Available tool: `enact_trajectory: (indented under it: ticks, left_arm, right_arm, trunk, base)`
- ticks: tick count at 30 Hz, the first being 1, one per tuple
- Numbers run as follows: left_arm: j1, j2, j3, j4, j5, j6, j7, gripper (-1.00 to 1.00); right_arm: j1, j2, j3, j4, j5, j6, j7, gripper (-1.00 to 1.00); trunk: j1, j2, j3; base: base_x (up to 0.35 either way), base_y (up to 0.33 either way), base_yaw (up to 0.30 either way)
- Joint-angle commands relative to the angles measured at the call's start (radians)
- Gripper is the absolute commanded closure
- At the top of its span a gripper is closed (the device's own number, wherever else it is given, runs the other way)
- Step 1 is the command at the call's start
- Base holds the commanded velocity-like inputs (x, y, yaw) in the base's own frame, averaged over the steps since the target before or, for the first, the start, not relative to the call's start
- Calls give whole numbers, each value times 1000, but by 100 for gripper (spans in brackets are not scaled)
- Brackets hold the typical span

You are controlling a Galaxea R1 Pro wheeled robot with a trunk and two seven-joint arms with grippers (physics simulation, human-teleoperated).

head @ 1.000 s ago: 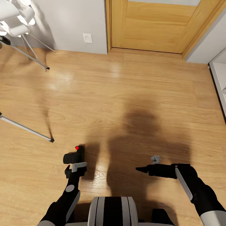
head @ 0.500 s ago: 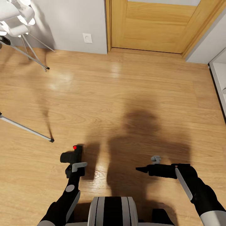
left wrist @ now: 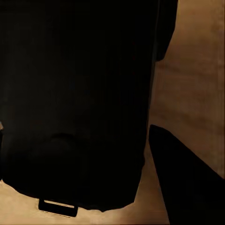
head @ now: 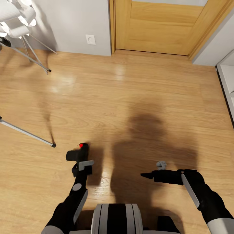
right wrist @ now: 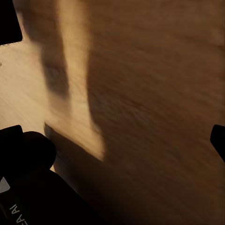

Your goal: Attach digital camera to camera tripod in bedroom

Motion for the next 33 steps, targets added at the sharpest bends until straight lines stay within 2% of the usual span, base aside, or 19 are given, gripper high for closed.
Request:
enact_trajectory:
  ticks: [1,2,3,4,6,11,15,18,24,25,26,32,33]
  left_arm:
    - [0,-32,-4,-88,-1,120,6,100]
    - [1,-48,-8,-180,0,210,6,100]
    - [-1,-52,-13,-204,0,228,6,100]
    - [-2,-65,-64,-324,2,291,6,100]
    - [-2,-68,-102,-373,3,313,8,100]
    - [-2,-68,-138,-408,8,331,21,100]
    - [-2,-68,-150,-419,36,337,43,100]
    - [-2,-68,-156,-425,86,339,57,100]
    - [-2,-65,-158,-431,157,341,62,100]
    - [-2,-62,-158,-437,205,341,63,100]
    - [-2,-61,-157,-442,232,342,63,100]
    - [-2,-57,-154,-460,328,355,64,100]
    - [-2,-54,-154,-464,362,364,64,100]
  right_arm:
    - [0,-2,1,0,-6,6,-2,-100]
    - [0,-2,1,0,-6,7,-2,-100]
    - [0,-2,1,0,-6,7,-1,-100]
    - [0,-2,1,0,-7,8,-1,-100]
    - [0,-2,1,0,-7,8,-1,-100]
    - [0,-2,1,0,-7,9,0,-100]
    - [0,-2,1,0,-7,10,1,-100]
    - [0,-4,1,0,-7,10,2,-100]
    - [0,-5,-2,-1,-7,11,4,-100]
    - [0,-7,-4,-7,-10,14,5,-100]
    - [0,-7,-5,-8,-10,15,5,-100]
    - [-1,-7,-9,-21,-18,20,6,-100]
    - [-1,-7,-17,-32,-21,22,5,-100]
  trunk:
    - [0,0,0]
    - [0,0,0]
    - [0,0,0]
    - [0,0,0]
    - [0,0,0]
    - [0,0,0]
    - [-1,1,11]
    - [-3,1,23]
    - [-6,3,46]
    - [-6,3,50]
    - [-6,3,54]
    - [-9,4,77]
    - [-10,5,81]
  base:
    - [0,0,0]
    - [0,0,0]
    - [0,0,0]
    - [0,0,0]
    - [0,0,0]
    - [0,0,0]
    - [0,0,0]
    - [0,0,0]
    - [0,0,0]
    - [0,0,0]
    - [0,0,0]
    - [0,0,0]
    - [0,0,0]
